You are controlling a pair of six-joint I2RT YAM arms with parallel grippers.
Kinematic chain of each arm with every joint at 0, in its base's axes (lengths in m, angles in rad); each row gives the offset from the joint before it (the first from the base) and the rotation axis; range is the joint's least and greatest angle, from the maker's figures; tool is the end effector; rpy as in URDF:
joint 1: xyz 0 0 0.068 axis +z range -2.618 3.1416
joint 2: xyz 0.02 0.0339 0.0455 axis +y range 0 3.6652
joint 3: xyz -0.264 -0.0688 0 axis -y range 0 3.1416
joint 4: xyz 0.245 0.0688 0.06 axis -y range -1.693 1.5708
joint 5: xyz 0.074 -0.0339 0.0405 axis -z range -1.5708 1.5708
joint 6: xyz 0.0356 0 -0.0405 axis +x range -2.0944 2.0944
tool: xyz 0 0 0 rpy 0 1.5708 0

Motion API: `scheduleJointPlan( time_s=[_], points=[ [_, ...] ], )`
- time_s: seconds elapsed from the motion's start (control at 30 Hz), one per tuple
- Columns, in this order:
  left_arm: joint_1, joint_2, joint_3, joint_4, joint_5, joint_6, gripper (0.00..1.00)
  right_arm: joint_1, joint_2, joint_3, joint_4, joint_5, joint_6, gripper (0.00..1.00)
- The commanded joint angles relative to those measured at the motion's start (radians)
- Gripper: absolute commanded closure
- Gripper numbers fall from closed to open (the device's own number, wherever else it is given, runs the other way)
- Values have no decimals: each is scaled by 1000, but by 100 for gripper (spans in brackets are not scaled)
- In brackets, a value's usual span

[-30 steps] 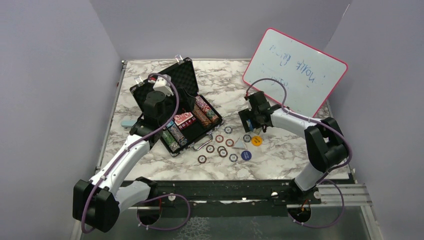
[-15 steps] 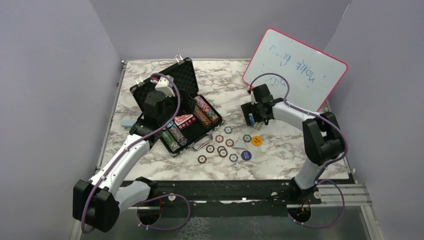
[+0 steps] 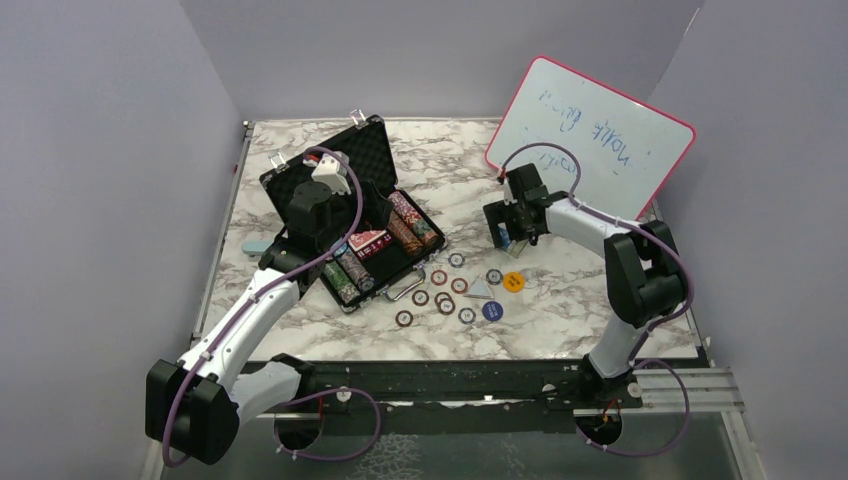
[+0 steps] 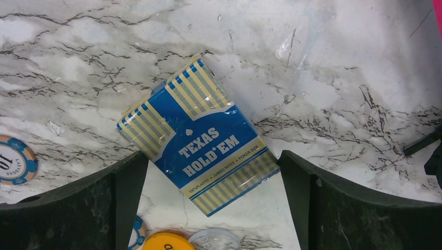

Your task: Pack up texas hold em set

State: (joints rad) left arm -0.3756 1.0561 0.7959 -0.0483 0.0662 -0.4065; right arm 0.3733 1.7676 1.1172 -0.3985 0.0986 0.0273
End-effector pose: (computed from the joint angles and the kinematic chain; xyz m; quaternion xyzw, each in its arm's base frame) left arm 0.2285 -0.0926 0.3050 0.0071 0.8071 -0.2495 0.5350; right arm 0.3341 0.1271 0.1769 -0.1536 0.9528 0.0046 0.2620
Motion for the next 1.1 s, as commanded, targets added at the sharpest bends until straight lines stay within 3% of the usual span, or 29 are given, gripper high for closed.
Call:
scheduleJointPlan(
  time_s=[0.0,0.17,0.37,0.73,1.07],
  points=[
    [-2,-15,19,17,26,21,8,-10,-4,-10,-9,-125,-30,0],
    [-3,1,29,22,29,26,8,-11,8,30,-92,-260,2,0],
    [-3,7,25,32,33,13,8,-11,-85,5,-122,-374,41,0],
    [-3,-2,8,32,44,-9,8,14,-79,-41,-57,-99,12,0],
    [-3,11,18,36,63,-14,8,46,18,-23,-48,-104,-38,0]
  ],
)
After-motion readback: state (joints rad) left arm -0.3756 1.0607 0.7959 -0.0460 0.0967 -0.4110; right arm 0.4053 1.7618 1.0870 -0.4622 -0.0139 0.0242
